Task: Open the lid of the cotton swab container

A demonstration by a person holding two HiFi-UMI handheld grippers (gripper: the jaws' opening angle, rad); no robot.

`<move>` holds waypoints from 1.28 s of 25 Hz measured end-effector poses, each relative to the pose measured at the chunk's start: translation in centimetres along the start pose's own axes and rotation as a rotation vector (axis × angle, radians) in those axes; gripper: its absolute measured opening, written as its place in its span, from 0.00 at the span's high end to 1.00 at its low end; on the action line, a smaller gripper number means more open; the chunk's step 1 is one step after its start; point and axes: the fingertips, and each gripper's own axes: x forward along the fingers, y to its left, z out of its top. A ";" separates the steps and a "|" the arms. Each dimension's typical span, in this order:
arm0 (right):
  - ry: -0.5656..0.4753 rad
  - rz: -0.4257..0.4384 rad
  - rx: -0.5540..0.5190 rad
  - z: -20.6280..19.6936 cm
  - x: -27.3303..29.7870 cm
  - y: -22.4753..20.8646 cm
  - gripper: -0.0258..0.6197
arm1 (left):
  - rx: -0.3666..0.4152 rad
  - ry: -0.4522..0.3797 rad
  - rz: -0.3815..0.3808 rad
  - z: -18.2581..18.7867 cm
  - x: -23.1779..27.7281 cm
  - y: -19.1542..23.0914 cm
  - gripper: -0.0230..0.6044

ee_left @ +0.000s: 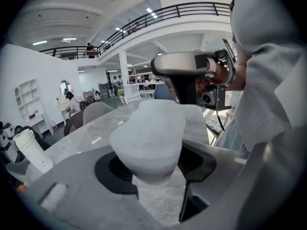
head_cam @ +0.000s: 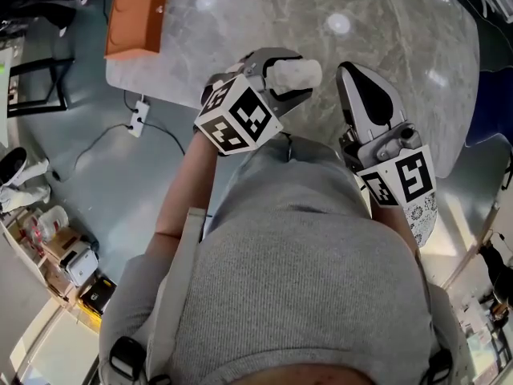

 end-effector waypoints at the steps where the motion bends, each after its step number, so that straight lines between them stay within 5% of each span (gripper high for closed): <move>1: -0.002 0.002 0.000 0.0 0.0 0.0 0.96 | -0.001 -0.001 -0.002 0.1 -0.2 -0.1 0.57; 32: -0.030 0.115 -0.085 1.8 0.2 0.2 0.96 | 0.004 0.013 -0.015 4.7 -4.3 -0.8 0.57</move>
